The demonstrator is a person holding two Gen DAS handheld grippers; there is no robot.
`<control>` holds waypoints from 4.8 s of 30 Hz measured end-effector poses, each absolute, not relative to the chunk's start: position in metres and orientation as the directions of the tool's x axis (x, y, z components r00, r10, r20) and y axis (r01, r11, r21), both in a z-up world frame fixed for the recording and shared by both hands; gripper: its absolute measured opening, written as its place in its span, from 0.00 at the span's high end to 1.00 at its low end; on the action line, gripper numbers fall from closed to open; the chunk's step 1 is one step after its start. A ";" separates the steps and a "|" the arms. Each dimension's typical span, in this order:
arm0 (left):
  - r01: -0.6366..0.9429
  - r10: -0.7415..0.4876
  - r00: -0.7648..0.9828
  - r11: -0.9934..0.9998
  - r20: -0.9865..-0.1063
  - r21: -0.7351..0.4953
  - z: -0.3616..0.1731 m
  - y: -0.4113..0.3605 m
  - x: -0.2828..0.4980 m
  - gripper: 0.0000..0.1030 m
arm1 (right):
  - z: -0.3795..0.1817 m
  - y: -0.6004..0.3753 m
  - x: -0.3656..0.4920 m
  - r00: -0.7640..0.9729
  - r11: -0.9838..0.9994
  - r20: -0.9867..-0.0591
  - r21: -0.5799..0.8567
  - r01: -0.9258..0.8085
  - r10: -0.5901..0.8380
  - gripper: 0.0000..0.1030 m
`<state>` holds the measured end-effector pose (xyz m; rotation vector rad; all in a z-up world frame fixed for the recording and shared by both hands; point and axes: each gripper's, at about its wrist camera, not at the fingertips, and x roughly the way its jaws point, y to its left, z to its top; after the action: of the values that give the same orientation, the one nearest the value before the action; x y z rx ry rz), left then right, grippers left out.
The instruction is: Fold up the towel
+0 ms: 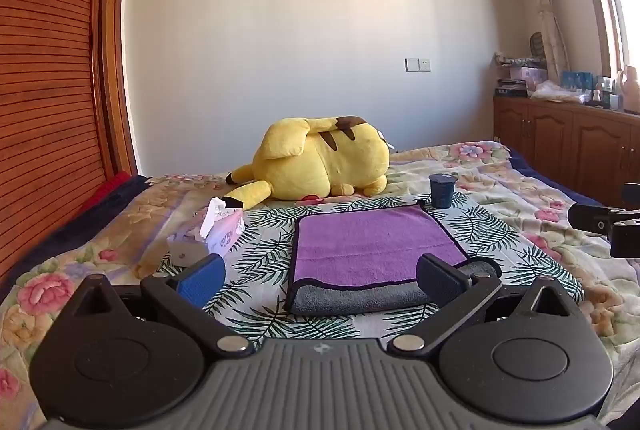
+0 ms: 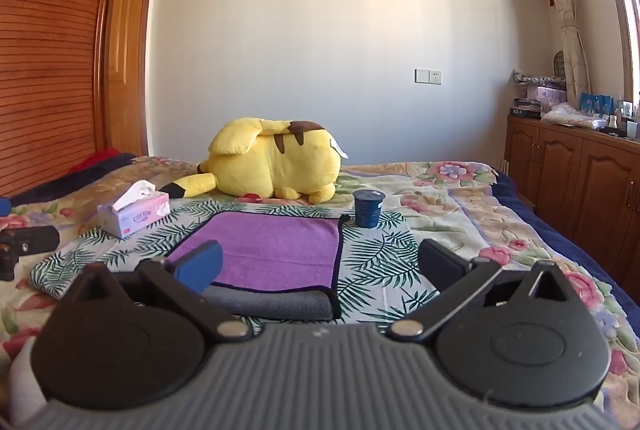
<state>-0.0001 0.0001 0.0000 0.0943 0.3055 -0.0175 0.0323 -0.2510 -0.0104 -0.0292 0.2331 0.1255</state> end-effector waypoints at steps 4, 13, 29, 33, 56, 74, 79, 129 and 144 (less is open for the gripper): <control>0.031 -0.002 0.953 0.995 -0.304 0.091 0.000 0.000 0.000 0.16 | -0.011 -0.251 0.032 0.965 0.992 -0.231 -0.010 -0.128 0.122 0.00; 0.031 0.000 0.953 0.995 -0.304 0.095 0.000 0.000 0.000 0.16 | -0.011 -0.251 0.033 0.965 0.992 -0.233 -0.011 -0.127 0.121 0.00; 0.031 0.000 0.953 0.995 -0.303 0.096 0.000 0.000 0.000 0.16 | -0.012 -0.251 0.033 0.964 0.992 -0.235 -0.012 -0.129 0.123 0.00; 0.030 0.000 0.953 0.995 -0.304 0.096 0.000 0.000 0.000 0.16 | -0.012 -0.251 0.033 0.964 0.992 -0.235 -0.012 -0.129 0.122 0.00; 0.031 0.000 0.953 0.995 -0.304 0.097 0.000 0.000 0.000 0.16 | -0.012 -0.250 0.033 0.964 0.992 -0.235 -0.013 -0.128 0.122 0.00; 0.031 0.001 0.952 0.995 -0.305 0.098 0.000 0.000 0.000 0.16 | -0.012 -0.250 0.033 0.964 0.992 -0.235 -0.013 -0.129 0.122 0.00; 0.031 0.000 0.952 0.995 -0.305 0.098 0.000 0.000 0.000 0.16 | -0.013 -0.250 0.033 0.964 0.992 -0.235 -0.013 -0.129 0.122 0.00; 0.115 -0.057 0.890 0.988 -0.452 0.104 -0.015 -0.002 0.040 0.23 | -0.032 -0.236 0.082 0.897 0.969 -0.384 -0.022 -0.245 0.218 0.11; 0.114 -0.059 0.869 0.990 -0.491 0.083 -0.020 0.009 0.079 0.33 | -0.041 -0.236 0.116 0.865 0.962 -0.438 0.003 -0.272 0.246 0.16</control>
<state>0.0785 0.0094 -0.0201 0.1103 0.5094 -0.0904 0.1157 -0.2360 -0.0405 -0.0597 0.4513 0.2713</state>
